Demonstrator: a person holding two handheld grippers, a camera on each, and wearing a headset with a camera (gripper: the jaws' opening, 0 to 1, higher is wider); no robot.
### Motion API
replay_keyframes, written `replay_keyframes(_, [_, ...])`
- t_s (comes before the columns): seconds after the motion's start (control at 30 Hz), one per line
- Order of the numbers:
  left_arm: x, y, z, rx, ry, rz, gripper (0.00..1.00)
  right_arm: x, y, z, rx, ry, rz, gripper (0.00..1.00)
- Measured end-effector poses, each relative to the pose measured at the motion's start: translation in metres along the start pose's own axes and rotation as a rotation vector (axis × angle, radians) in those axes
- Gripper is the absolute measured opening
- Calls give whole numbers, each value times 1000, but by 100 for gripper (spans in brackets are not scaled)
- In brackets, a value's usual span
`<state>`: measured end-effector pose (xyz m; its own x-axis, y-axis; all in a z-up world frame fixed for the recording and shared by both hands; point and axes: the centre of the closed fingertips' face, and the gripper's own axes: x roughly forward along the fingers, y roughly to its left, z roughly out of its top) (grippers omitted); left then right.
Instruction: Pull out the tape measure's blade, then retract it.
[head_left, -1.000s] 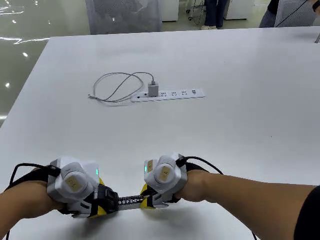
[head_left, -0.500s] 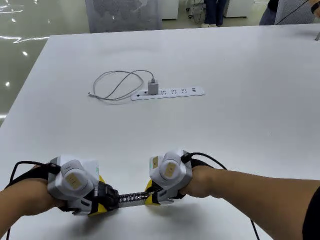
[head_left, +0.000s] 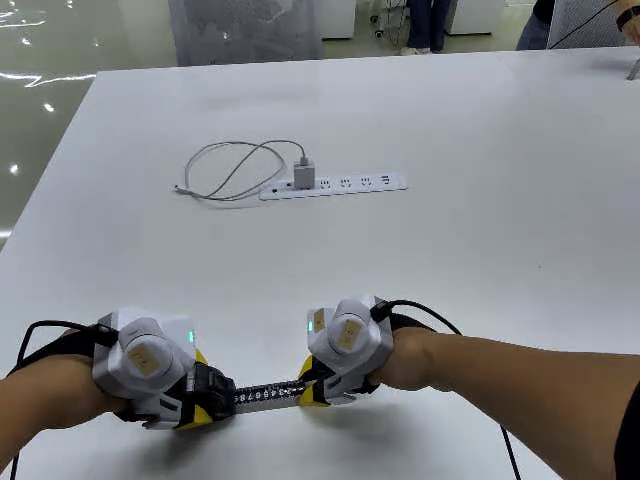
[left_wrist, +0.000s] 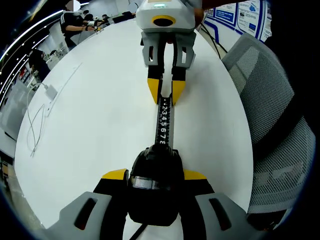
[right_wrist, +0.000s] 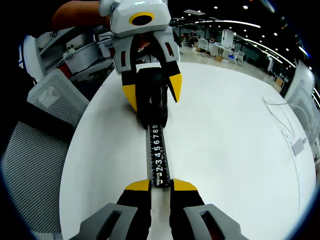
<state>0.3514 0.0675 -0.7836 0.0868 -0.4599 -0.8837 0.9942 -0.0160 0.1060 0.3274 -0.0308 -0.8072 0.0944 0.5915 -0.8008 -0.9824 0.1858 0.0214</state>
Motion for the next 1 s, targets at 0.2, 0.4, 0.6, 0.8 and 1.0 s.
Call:
replay_keyframes(0.2, [0,-1,0,6,6,-2,35,-1,1,-2,-6,2,-2,9])
replay_keyframes(0.4, [0,-1,0,8,7,-2,35,-3,1,-4,4,0,-2,9])
replay_keyframes(0.6, [0,0,0,9,7,-3,35,-6,0,-7,11,-6,-2,9])
replay_keyframes(0.8, [1,0,0,10,9,-2,35,-7,0,-10,16,-18,-9,9])
replay_keyframes(1.0, [1,0,0,9,11,-2,35,-10,0,-12,14,-13,-10,9])
